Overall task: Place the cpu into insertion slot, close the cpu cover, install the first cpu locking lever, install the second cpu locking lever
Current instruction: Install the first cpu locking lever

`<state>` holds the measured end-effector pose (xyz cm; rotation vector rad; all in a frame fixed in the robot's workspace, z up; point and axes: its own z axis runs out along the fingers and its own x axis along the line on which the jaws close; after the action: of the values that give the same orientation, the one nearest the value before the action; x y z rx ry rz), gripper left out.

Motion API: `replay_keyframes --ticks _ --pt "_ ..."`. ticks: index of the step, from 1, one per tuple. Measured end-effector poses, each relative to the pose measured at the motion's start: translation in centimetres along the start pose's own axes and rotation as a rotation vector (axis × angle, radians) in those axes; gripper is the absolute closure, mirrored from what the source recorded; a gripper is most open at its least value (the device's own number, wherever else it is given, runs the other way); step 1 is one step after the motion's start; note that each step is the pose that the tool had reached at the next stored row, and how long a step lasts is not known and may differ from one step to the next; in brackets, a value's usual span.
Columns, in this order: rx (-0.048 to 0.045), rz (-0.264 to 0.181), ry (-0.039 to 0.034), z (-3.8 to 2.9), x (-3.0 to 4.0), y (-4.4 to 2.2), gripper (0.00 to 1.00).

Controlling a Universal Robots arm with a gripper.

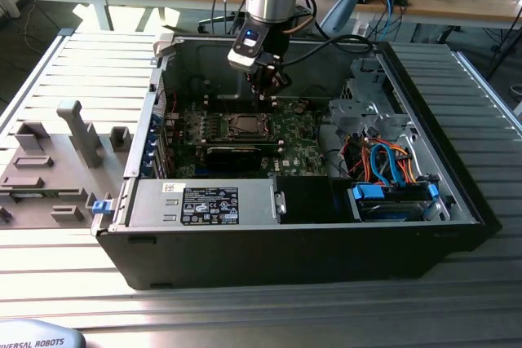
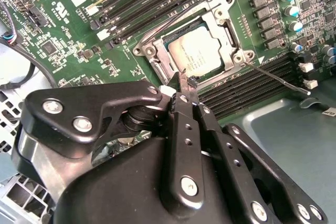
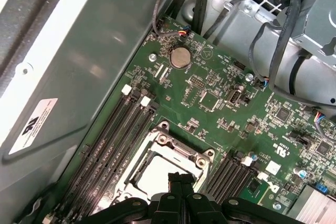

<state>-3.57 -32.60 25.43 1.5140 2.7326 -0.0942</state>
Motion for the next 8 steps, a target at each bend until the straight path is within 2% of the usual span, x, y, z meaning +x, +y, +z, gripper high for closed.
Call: replay_keyframes --ticks 8 --pt "-0.0005 -0.012 -0.0006 0.0 0.0 0.0 0.89"
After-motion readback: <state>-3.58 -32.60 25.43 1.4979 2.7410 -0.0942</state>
